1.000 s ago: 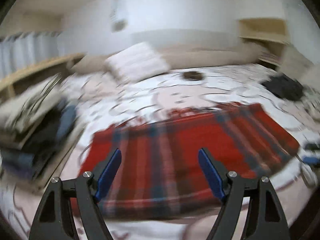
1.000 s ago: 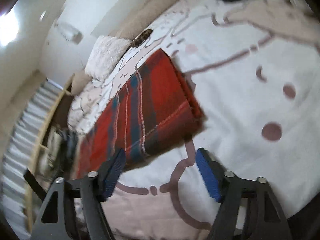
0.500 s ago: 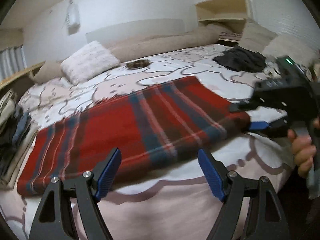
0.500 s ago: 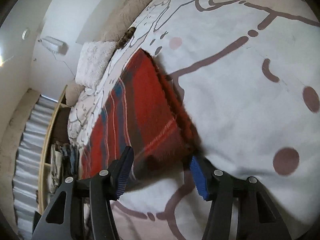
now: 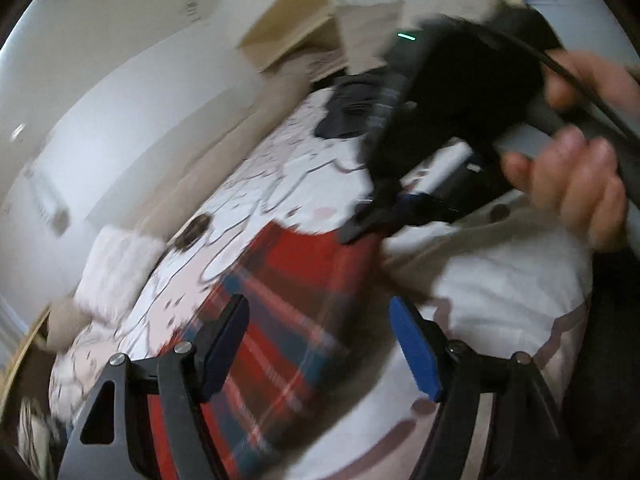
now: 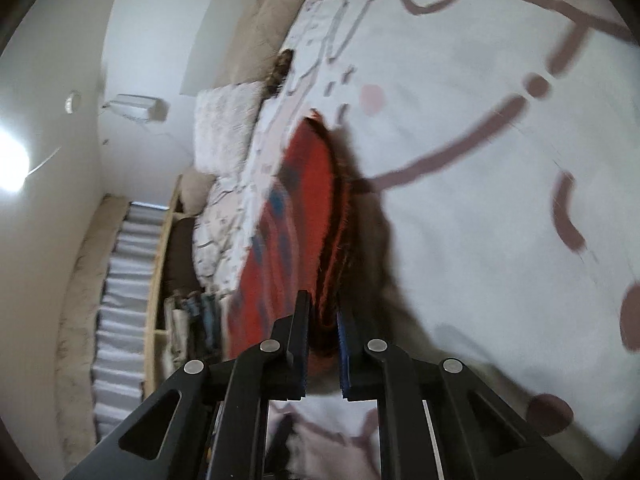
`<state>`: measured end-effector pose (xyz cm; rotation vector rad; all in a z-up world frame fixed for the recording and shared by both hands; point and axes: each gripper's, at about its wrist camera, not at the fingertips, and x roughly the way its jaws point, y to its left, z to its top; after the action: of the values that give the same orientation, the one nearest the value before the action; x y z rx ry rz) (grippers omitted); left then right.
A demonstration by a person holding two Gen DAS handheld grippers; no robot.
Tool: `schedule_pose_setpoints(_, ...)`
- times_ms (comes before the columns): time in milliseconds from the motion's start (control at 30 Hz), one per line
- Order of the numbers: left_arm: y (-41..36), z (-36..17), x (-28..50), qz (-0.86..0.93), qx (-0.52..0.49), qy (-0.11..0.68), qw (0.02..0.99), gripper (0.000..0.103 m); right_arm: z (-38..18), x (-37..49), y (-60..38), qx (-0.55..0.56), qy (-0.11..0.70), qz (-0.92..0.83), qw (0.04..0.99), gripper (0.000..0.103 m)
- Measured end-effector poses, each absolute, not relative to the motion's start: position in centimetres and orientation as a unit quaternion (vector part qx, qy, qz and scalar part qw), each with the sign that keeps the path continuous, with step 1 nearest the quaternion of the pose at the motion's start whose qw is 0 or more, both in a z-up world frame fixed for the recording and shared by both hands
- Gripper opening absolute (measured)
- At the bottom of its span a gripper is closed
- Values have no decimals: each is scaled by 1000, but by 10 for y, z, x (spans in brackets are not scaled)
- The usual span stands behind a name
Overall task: Fold clothes
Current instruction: 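Grasp the red plaid blanket's folded edge with the right tool, then grasp the blanket edge with the left tool while the right tool holds its end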
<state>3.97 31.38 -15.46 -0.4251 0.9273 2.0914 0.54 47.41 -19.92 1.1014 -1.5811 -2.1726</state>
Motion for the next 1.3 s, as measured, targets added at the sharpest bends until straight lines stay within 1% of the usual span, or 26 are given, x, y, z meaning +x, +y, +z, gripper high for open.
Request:
schedule_pose_setpoints(133, 308, -135, 10, 790, -254, 299, 471, 73, -184, -9, 477, 393, -505, -759, 123, 12)
schedule_pose_setpoints(233, 297, -124, -11, 778, -290, 272, 486, 73, -185, -11, 477, 405, -489, -762, 127, 12)
schedule_pose_setpoints(300, 290, -121, -23, 781, -309, 269, 471, 73, -187, -13, 474, 415, -479, -763, 129, 12)
schedule_pose_setpoints(400, 284, -119, -27, 793, -307, 277, 448, 73, -193, -11, 469, 426, -468, -764, 127, 12)
schedule_pose_setpoints(533, 291, -132, -17, 798, -290, 304, 432, 73, -202, 1, 475, 425, -501, -746, 109, 12)
schedule_pose_setpoints(567, 296, -137, -9, 799, -278, 315, 429, 73, -205, 4, 476, 425, -509, -741, 105, 14)
schedule_pose_setpoints(600, 301, -141, -5, 799, -270, 323, 428, 73, -207, 7, 478, 424, -518, -736, 100, 18)
schedule_pose_setpoints(633, 307, -145, -1, 799, -263, 332, 427, 73, -210, 10, 479, 424, -526, -731, 96, 39)
schedule_pose_setpoints(667, 313, -150, 4, 799, -255, 343, 424, 73, -210, 14, 481, 419, -533, -729, 95, 67)
schedule_pose_setpoints(700, 319, -156, 10, 799, -246, 353, 420, 73, -210, 18, 482, 414, -539, -727, 94, 69)
schedule_pose_setpoints(867, 329, -174, 23, 808, -233, 362, 401, 73, -210, 22, 475, 435, -536, -716, 105, 69)
schedule_pose_setpoints(1033, 332, -187, 24, 817, -239, 358, 384, 73, -222, 1, 465, 471, -532, -693, 122, 68)
schedule_pose_setpoints(1100, 332, -189, 23, 819, -238, 359, 378, 73, -227, -13, 462, 476, -536, -682, 143, 51)
schedule_pose_setpoints(1133, 332, -189, 23, 820, -238, 360, 377, 73, -232, -22, 460, 487, -533, -676, 145, 26)
schedule_pose_setpoints(1167, 332, -188, 23, 822, -235, 360, 374, 73, -236, -26, 460, 495, -532, -673, 141, 12)
schedule_pose_setpoints(1233, 333, -188, 23, 824, -231, 363, 367, 73, -240, -29, 461, 500, -534, -667, 140, 12)
schedule_pose_setpoints(1300, 334, -188, 22, 827, -225, 368, 361, 73, -230, -25, 462, 494, -519, -682, 148, 12)
